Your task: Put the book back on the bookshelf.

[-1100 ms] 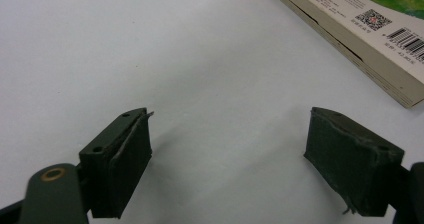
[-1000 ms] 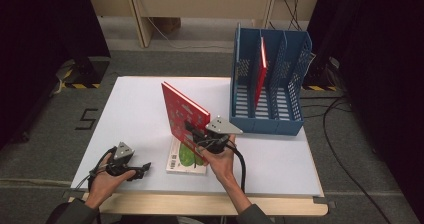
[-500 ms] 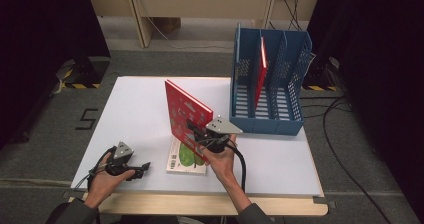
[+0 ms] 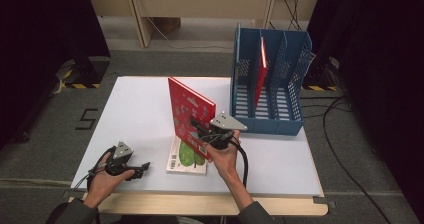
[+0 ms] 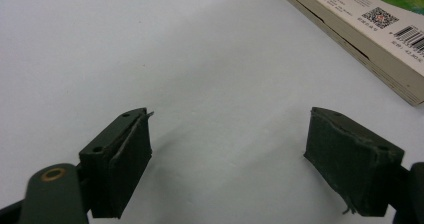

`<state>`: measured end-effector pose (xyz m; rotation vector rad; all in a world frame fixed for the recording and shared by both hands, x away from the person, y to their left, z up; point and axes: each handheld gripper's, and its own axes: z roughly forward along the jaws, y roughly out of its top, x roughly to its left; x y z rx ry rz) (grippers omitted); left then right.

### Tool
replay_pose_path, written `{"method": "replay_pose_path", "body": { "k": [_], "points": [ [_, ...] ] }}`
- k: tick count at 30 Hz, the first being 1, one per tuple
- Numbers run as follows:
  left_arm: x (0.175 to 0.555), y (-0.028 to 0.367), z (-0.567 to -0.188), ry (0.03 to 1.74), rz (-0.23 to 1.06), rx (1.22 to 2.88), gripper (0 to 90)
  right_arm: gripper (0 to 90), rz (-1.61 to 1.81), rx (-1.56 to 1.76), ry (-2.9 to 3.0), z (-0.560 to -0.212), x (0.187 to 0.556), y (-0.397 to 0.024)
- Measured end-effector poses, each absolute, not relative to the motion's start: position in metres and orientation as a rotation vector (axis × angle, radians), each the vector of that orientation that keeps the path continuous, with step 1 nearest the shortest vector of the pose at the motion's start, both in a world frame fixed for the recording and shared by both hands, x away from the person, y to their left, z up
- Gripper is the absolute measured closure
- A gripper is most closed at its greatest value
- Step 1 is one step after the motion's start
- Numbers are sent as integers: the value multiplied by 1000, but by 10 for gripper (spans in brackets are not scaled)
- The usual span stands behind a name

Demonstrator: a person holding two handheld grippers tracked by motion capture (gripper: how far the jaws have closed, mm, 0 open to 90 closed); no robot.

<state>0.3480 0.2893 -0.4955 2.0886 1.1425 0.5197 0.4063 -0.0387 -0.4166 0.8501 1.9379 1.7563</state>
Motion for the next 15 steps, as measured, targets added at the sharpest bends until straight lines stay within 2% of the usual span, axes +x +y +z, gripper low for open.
{"method": "replay_pose_path", "body": {
  "k": [15],
  "points": [
    [351, 287, -497, 1140, 521, 2101, 174, 794, 1788, 832, 1847, -386, 396, -61]
  ]
}}
